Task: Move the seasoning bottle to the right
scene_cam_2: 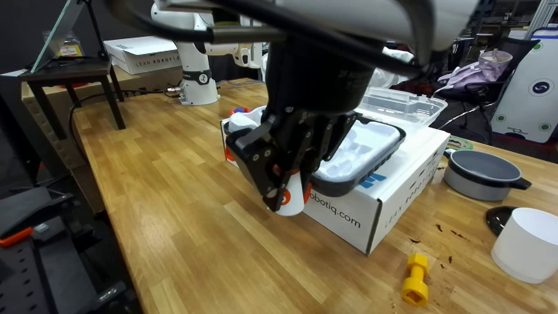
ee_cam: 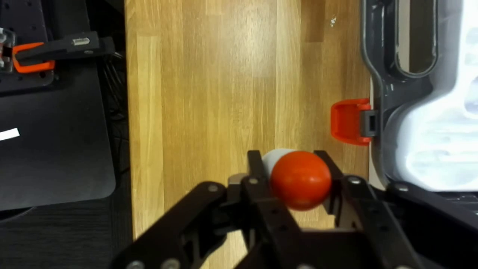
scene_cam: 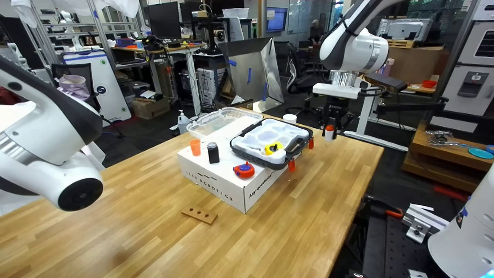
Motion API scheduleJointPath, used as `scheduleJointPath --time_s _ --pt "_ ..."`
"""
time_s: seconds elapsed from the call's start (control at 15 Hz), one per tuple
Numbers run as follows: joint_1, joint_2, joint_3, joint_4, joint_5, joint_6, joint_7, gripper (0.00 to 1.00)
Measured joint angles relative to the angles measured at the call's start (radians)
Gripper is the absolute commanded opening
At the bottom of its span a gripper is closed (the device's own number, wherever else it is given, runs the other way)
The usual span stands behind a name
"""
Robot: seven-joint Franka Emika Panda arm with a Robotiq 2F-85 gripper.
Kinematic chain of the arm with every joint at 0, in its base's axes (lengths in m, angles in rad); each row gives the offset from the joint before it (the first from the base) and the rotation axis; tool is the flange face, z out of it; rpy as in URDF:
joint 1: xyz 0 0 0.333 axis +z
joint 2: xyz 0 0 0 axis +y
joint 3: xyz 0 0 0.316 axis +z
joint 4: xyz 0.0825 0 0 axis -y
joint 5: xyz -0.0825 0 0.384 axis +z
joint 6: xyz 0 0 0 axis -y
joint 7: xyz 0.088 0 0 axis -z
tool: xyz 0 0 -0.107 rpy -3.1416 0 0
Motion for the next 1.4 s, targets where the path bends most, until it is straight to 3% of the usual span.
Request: scheduleJointPath --time_s 0.27,0.6,0.93,1.27,1.33,1.4 --pt "-0.001 0.050 0.004 0.072 0.082 -0.018 0.000 0.12" --pt "-0.045 0.238 -0.002 0.295 0.215 -0.020 0.013 0.12" --pt "-0.122 0.400 -0.007 0.499 0.241 -0.023 0.086 0.12" --pt "-0.162 0.491 -0.005 0.625 0.241 -0.050 0.152 0.12" --pt "-0.166 0.502 -0.004 0.644 0.241 -0.059 0.163 0.37" --pt "-0.167 0.507 -0.003 0.652 0.240 -0.060 0.164 0.37"
